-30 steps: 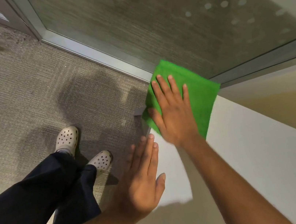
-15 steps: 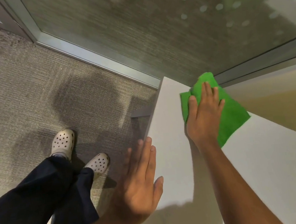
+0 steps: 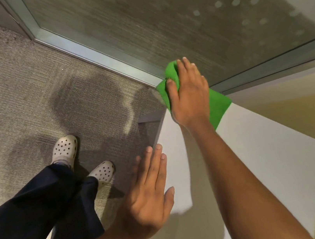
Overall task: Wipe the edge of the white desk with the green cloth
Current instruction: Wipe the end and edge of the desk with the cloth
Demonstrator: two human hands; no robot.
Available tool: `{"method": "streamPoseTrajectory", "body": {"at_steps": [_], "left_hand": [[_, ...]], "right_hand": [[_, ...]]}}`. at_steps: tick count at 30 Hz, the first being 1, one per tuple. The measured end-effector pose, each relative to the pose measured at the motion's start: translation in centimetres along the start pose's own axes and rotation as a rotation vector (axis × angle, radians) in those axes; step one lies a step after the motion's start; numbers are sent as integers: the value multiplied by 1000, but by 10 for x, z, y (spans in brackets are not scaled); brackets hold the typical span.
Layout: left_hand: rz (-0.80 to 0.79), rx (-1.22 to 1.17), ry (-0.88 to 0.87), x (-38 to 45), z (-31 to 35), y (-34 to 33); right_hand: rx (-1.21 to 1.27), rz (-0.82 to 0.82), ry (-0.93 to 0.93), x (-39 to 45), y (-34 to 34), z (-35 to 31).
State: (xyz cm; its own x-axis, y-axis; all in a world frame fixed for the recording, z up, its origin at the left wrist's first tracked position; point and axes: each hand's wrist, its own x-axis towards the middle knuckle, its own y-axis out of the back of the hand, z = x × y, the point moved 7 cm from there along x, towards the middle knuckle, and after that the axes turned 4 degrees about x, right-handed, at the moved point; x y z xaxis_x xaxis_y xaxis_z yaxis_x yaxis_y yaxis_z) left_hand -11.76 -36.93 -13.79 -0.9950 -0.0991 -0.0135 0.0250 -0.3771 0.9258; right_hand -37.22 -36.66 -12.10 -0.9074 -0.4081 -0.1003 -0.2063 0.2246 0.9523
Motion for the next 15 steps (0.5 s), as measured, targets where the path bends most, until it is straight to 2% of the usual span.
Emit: {"method": "streamPoseTrajectory", "body": {"at_steps": [2,4,11,15], "left_hand": [[27,-5,-2,0,1,-1],[34,-22,11,-1,0,-3],[85,-173,43,2,-3,2],[88,-307,118,2,-11,18]], "right_hand": [[11,26,-20,-14,-2,0],[35,19,40,-41,-6,5],[-60,-166,164,-156,-16,44],[-146,-259,356,-145,-14,45]]}}
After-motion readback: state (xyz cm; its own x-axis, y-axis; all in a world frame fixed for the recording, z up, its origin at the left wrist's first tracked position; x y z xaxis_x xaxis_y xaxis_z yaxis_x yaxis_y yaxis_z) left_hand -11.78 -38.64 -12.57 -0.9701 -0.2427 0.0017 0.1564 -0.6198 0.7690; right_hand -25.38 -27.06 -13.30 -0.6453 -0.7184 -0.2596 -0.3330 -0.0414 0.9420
